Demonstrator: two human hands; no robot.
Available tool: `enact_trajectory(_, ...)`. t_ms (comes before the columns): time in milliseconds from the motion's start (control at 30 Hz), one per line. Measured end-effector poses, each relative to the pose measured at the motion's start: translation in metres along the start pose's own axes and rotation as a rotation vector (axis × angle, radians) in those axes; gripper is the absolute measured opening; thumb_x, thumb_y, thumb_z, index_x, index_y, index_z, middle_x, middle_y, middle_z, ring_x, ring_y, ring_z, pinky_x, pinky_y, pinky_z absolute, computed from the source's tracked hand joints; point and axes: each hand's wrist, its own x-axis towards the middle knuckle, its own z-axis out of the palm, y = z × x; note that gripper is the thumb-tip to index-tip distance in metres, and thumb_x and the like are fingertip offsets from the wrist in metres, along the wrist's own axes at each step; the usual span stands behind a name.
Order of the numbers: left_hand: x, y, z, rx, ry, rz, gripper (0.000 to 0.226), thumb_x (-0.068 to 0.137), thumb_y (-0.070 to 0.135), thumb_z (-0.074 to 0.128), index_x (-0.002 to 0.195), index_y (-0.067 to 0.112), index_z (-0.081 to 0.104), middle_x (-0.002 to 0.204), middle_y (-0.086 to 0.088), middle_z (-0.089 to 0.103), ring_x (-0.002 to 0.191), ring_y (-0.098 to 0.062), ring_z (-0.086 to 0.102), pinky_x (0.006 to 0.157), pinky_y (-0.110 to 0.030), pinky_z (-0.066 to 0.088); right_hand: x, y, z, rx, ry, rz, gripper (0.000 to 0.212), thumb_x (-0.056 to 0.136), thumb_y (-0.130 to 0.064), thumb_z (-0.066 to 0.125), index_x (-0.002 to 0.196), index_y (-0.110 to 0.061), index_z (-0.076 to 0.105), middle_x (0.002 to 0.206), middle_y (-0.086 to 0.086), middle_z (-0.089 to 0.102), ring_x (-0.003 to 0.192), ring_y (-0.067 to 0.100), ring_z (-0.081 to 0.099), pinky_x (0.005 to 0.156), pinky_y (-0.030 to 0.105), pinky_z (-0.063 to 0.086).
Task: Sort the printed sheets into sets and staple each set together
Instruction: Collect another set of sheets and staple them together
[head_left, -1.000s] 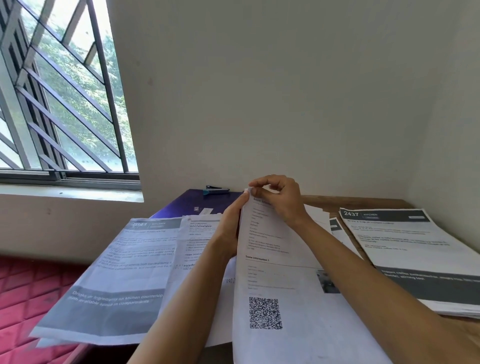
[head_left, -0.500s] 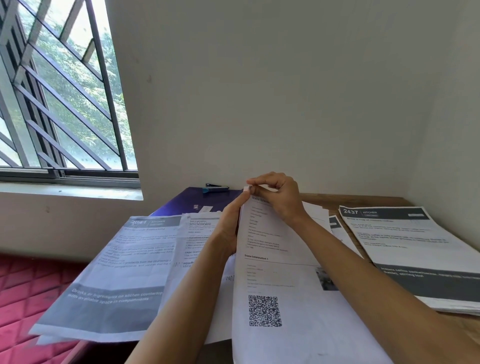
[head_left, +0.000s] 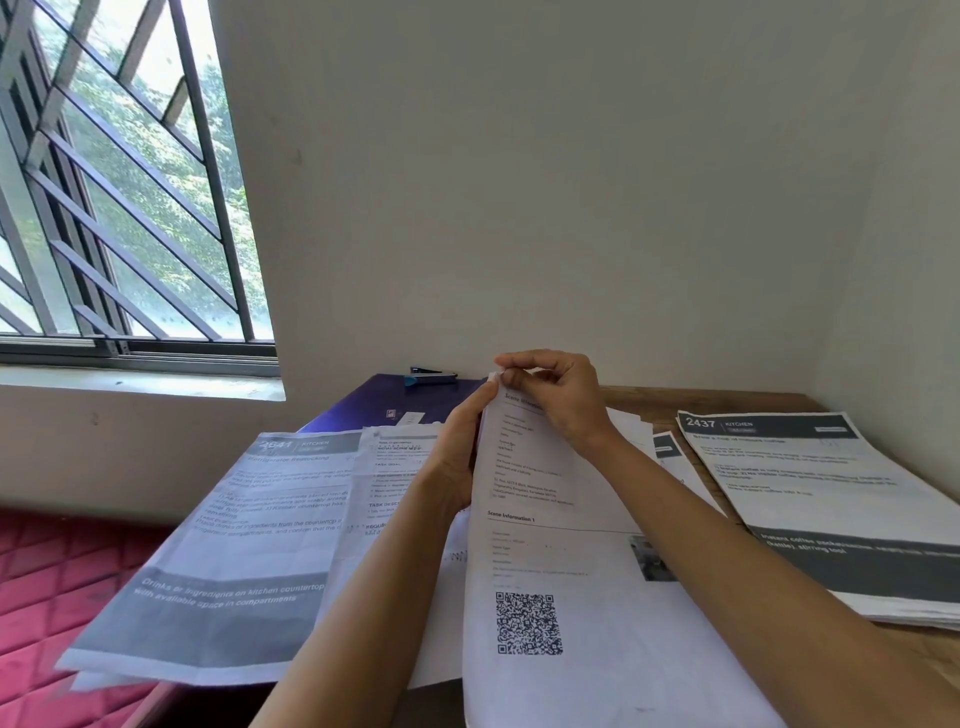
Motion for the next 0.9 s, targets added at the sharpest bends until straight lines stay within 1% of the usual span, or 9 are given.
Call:
enact_trajectory(67, 0.000, 0.000, -0.001, 0.007, -0.004, 0.001, 0.035, 0.095, 0.043, 0.050, 0.100, 0.012, 0.066, 0.078, -0.011, 0.071, 0.067, -0.022, 0.068, 0.063, -0.032, 0.057, 0.000, 0.000, -0.001, -0.011, 0.003, 0.023, 0.009, 0.083, -0.015, 0.073, 0.088, -0.023, 0.075, 0.093, -0.004, 0.073, 0.078, 0.016, 0.071, 0.074, 0.033, 0.059)
enact_trajectory(167, 0.000, 0.000, -0.001, 0.020, -0.002, -0.006, 0.038, 0.094, 0.044, 0.051, 0.100, 0.011, 0.066, 0.079, -0.011, 0.071, 0.067, -0.022, 0.068, 0.065, -0.033, 0.057, 0.002, 0.001, -0.002, -0.054, -0.012, 0.033, 0.003, 0.083, -0.019, 0.073, 0.084, -0.021, 0.075, 0.088, -0.003, 0.073, 0.076, 0.017, 0.070, 0.073, 0.034, 0.059)
enact_trajectory(300, 0.000, 0.002, -0.001, 0.022, 0.000, -0.012, 0.038, 0.094, 0.044, 0.051, 0.100, 0.010, 0.066, 0.080, -0.011, 0.071, 0.067, -0.022, 0.068, 0.064, -0.033, 0.056, 0.007, 0.001, -0.004, -0.093, -0.062, 0.041, 0.002, 0.084, -0.021, 0.072, 0.083, -0.022, 0.074, 0.087, -0.001, 0.072, 0.077, 0.018, 0.070, 0.074, 0.036, 0.058)
enact_trajectory(400, -0.001, 0.005, 0.000, 0.014, 0.009, -0.029, 0.041, 0.093, 0.044, 0.052, 0.107, 0.007, 0.065, 0.086, -0.014, 0.069, 0.072, -0.025, 0.067, 0.069, -0.035, 0.056, 0.012, -0.001, -0.005, -0.107, -0.095, 0.012, 0.004, 0.083, -0.021, 0.072, 0.081, -0.023, 0.074, 0.085, -0.003, 0.073, 0.080, 0.018, 0.069, 0.078, 0.038, 0.057)
enact_trajectory(500, 0.000, 0.006, 0.000, -0.005, 0.030, -0.045, 0.042, 0.093, 0.043, 0.053, 0.111, 0.006, 0.064, 0.089, -0.015, 0.069, 0.076, -0.027, 0.066, 0.074, -0.037, 0.054, 0.018, -0.003, -0.003, -0.134, -0.139, -0.018, 0.006, 0.084, -0.017, 0.071, 0.081, -0.021, 0.075, 0.083, -0.007, 0.073, 0.082, 0.013, 0.068, 0.077, 0.032, 0.055)
enact_trajectory(633, 0.001, 0.006, -0.001, -0.019, 0.058, -0.016, 0.048, 0.093, 0.043, 0.053, 0.119, 0.004, 0.063, 0.095, -0.017, 0.069, 0.081, -0.028, 0.066, 0.074, -0.037, 0.056, 0.023, -0.005, -0.001, -0.145, -0.184, -0.045, 0.005, 0.084, -0.014, 0.072, 0.083, -0.017, 0.076, 0.085, -0.005, 0.074, 0.082, 0.012, 0.068, 0.076, 0.027, 0.054)
enact_trajectory(700, 0.001, 0.006, -0.001, -0.047, 0.051, -0.002, 0.046, 0.094, 0.042, 0.052, 0.117, 0.005, 0.065, 0.093, -0.016, 0.070, 0.079, -0.027, 0.068, 0.071, -0.035, 0.056, 0.025, -0.004, 0.000, -0.138, -0.191, -0.046, 0.006, 0.083, -0.014, 0.072, 0.084, -0.018, 0.076, 0.086, -0.003, 0.074, 0.083, 0.012, 0.068, 0.076, 0.027, 0.054)
enact_trajectory(800, 0.001, 0.007, -0.002, -0.080, 0.029, 0.007, 0.039, 0.095, 0.040, 0.051, 0.108, 0.006, 0.067, 0.088, -0.014, 0.070, 0.075, -0.025, 0.068, 0.065, -0.032, 0.057, 0.027, -0.003, 0.003, -0.126, -0.197, -0.050, 0.008, 0.084, -0.013, 0.072, 0.084, -0.020, 0.076, 0.087, -0.003, 0.074, 0.083, 0.014, 0.069, 0.075, 0.028, 0.054)
enact_trajectory(900, 0.001, 0.007, -0.004, -0.069, 0.029, 0.008, 0.039, 0.095, 0.040, 0.050, 0.105, 0.007, 0.067, 0.086, -0.014, 0.071, 0.074, -0.025, 0.069, 0.064, -0.032, 0.056, 0.026, -0.003, 0.004, -0.117, -0.191, -0.050, 0.010, 0.084, -0.013, 0.072, 0.083, -0.023, 0.075, 0.087, -0.007, 0.074, 0.081, 0.011, 0.068, 0.072, 0.023, 0.053)
